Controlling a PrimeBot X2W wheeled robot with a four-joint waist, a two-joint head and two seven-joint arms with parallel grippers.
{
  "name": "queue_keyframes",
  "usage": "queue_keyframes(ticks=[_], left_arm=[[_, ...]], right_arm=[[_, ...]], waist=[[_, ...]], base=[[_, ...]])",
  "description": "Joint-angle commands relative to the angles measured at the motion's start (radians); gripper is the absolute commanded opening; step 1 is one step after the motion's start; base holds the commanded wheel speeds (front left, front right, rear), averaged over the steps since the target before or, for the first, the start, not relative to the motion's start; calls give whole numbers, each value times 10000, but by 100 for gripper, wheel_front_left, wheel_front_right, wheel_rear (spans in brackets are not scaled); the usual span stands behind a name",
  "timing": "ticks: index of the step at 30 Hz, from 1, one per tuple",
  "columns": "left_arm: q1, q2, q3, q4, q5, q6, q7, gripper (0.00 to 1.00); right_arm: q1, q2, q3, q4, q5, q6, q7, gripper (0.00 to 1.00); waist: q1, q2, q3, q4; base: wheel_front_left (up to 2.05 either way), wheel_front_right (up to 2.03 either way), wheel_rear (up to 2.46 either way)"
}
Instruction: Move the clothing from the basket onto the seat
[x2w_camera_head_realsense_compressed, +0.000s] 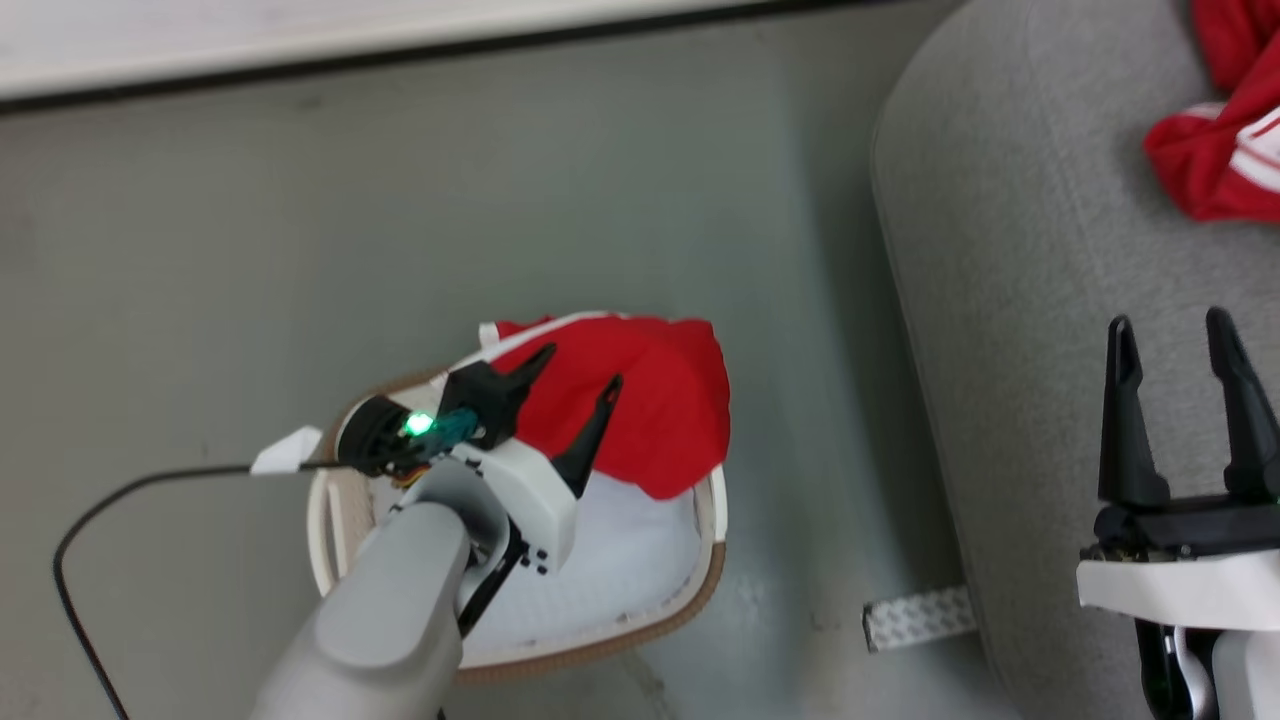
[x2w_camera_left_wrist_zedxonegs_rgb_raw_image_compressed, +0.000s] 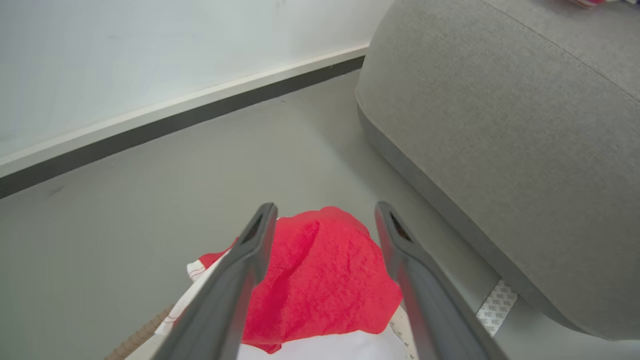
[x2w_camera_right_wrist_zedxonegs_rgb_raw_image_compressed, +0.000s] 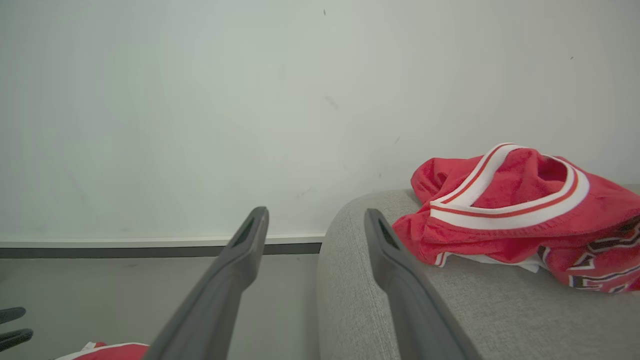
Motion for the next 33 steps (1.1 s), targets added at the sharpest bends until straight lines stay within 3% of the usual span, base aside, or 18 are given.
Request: queue_keyframes(ticks=[1,14,25,33], left_arm=[[-328,68,-167,313,9,22,57,100],[-2348,-138,-2379,2368,-917,23,164,100],[-2908,-253,-4293,3049,-1877,21,47,100],[-3062,-340,-5042,3432,-2160,22,-305,100]], right_arm=[[-263,-15,-11,-81,74,-25,9,100],[-1094,-15,0,-416,15,-25,8,100],[-1268,-15,-127,-508,-7,-26,10,100],[-1388,-15,-177,-547,65,-26,10,100]], waist=[[-4,-1,1060,-205],[-4,-1,2753,-187],[-4,-1,3293,-30],[-4,-1,3610,46]], base=[[0,0,0],[0,0,0],[0,0,0],[0,0,0]])
